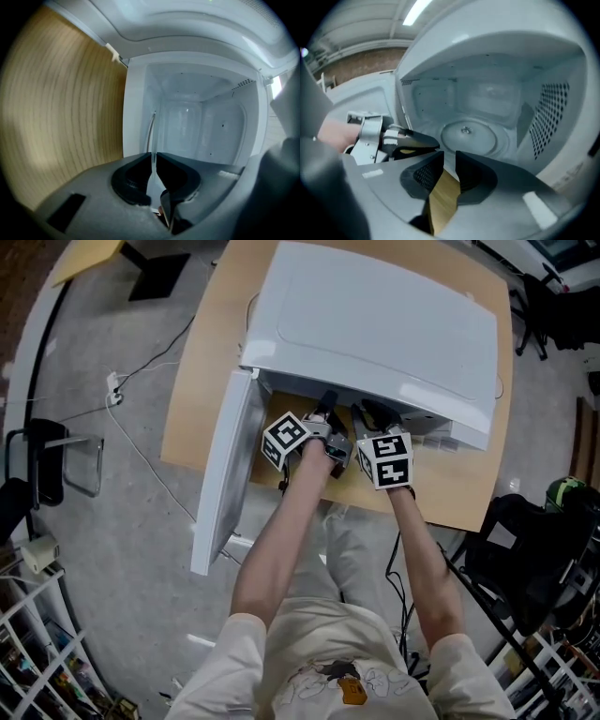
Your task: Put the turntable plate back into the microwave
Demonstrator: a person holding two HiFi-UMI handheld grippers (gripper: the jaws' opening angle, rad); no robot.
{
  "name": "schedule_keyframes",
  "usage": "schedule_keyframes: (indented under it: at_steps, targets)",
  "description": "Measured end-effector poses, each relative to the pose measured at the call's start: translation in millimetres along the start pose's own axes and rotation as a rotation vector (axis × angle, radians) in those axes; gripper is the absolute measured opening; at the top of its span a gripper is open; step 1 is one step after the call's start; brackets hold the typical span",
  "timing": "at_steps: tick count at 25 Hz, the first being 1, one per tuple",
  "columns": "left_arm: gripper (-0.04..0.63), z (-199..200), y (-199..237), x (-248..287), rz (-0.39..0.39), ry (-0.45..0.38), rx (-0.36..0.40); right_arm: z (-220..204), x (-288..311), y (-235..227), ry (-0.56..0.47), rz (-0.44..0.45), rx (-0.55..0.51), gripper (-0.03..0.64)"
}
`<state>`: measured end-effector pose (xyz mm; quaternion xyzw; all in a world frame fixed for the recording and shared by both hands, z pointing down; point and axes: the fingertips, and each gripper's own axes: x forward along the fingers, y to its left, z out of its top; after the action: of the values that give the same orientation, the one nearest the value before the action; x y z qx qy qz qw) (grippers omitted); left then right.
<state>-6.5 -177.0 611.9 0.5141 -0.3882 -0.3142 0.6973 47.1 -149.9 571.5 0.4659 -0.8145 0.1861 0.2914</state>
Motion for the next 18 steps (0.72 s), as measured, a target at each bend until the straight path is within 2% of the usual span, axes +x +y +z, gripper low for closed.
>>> schedule_keyframes:
  at_steps: [3,6,8,10,13,15,16,17,18]
  targets:
    - [0.028,5,-1,2,-0.006,0.009,-0.001,1,2,5,0.031,-0.025,-0.268,0.091]
    - [0.028,3,1,2,-0.007,0.016,-0.004,-5,4,2,0.059,-0.065,-0.474,0.092]
    - [0.028,3,1,3,-0.006,0.024,0.005,-5,7,2,0.069,-0.08,-0.579,0.092]
    - [0.028,2,1,3,-0.012,0.032,0.012,-4,9,1,0.076,-0.083,-0.631,0.078]
    - [0.029,0,2,4,-0.022,0.054,0.016,-6,12,3,0.087,-0.082,-0.666,0.069]
    - [0.029,-1,2,5,-0.032,0.067,0.013,-7,13,5,0.107,-0.072,-0.643,0.097]
    - [0.029,-1,1,5,-0.04,0.07,0.011,-8,14,7,0.117,-0.053,-0.569,0.109]
    - [0.029,-1,1,4,-0.05,0.07,0.009,-8,13,10,0.118,-0.023,-0.434,0.128]
    - [0.031,0,0,2,-0.061,0.07,0.009,-7,11,14,0.108,0.013,-0.252,0.137]
